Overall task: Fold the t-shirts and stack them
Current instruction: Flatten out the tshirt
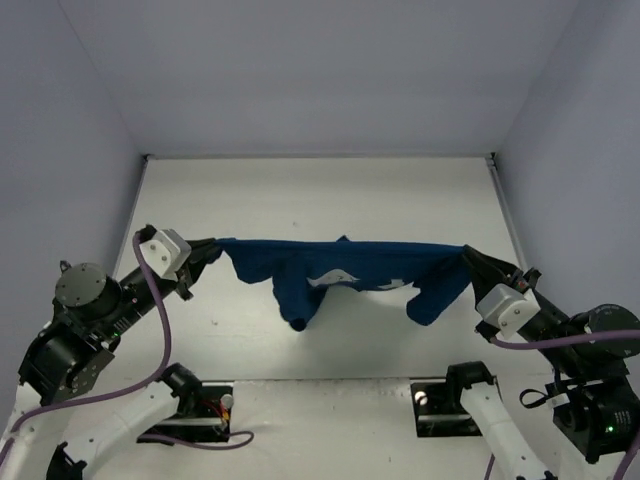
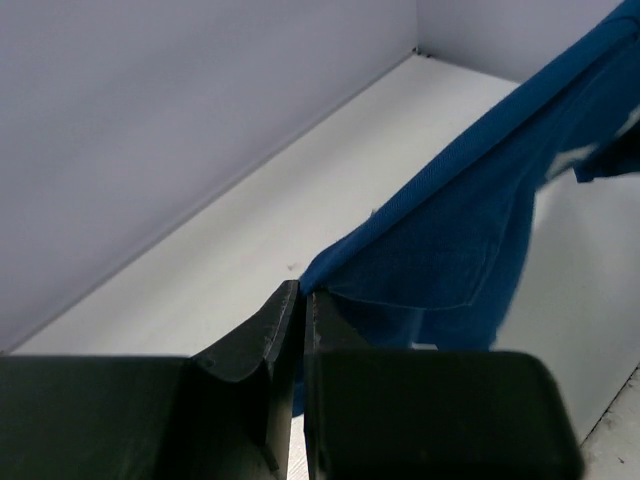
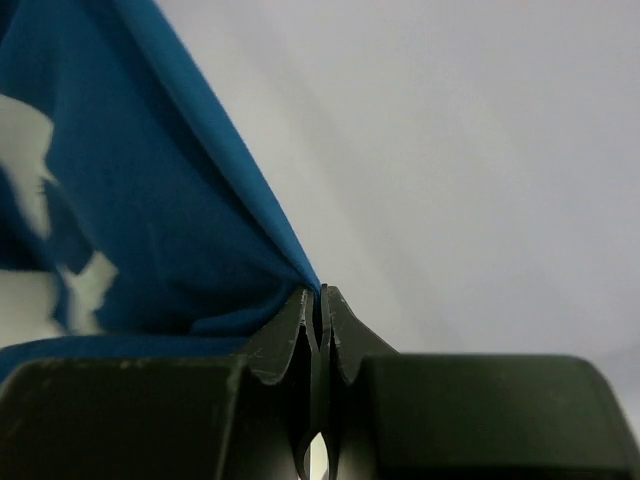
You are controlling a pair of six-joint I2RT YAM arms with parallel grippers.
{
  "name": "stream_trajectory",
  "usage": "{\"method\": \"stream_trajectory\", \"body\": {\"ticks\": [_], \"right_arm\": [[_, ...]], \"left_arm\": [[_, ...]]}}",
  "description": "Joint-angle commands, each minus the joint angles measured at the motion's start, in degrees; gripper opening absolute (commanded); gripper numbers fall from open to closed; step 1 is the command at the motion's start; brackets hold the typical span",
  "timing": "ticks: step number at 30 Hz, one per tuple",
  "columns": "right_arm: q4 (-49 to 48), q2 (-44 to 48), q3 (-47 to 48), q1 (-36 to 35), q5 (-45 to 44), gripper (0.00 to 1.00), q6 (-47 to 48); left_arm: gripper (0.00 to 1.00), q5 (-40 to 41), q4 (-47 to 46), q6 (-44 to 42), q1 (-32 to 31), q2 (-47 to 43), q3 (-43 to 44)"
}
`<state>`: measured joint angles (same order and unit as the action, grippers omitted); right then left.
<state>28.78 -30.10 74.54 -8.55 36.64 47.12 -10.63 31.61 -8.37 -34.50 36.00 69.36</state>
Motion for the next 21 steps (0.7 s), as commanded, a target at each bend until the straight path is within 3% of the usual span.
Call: {"method": "stream_trajectory", "body": {"ticks": [1,7,12,13,16,21], "right_arm": [[-4.2,0.7,0.9,2.7,6.3,0.0,5.3],[-7.3,-4.4,0.2,7.7,12.0,0.0,6.5],[-13.2,-24.3,-1.5,7.6,12.3,0.0,7.2],[-13.6,-28.9,-0.5,7.5,12.3,0.0,7.2],[-14.3,-42.1,3.4,7.2,12.3,0.0,6.4],[-14.5,-66.8,17.3,6.8,13.8,0.0,1.1]], "left_arm": [[0.0,2.3,0.7,-4.6,0.6,0.6,4.9],[0.0,9.0,1.1,-6.6,0.7,8.7,10.7],[0.0,11.4,-4.4,-7.2,2.8,20.1,9.2],[0.0,9.0,-6.2,-5.8,6.2,23.5,8.9],[0.0,2.2,-11.6,-1.6,15.3,34.1,9.4],[0.0,-1.7,-17.7,0.6,20.3,56.4,19.3]]}}
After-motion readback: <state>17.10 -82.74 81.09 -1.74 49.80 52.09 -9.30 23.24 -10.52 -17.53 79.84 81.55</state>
